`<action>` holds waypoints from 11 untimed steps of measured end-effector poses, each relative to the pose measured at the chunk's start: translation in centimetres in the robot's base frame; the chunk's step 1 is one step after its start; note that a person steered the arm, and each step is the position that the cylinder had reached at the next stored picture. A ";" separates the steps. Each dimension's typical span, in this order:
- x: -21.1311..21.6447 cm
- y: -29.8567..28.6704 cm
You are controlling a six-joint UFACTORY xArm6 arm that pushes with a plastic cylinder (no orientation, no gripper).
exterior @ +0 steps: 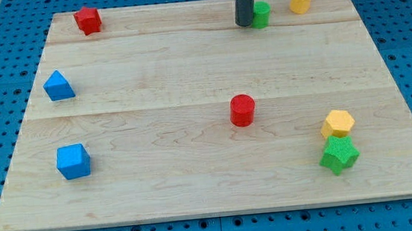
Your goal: Move the yellow hexagon to the center
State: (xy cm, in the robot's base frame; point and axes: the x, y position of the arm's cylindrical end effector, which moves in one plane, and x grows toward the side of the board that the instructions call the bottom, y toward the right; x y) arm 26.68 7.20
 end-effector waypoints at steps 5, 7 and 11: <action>17.8 11.8; 24.9 13.6; 24.7 -4.7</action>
State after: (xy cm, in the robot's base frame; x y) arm 51.33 2.52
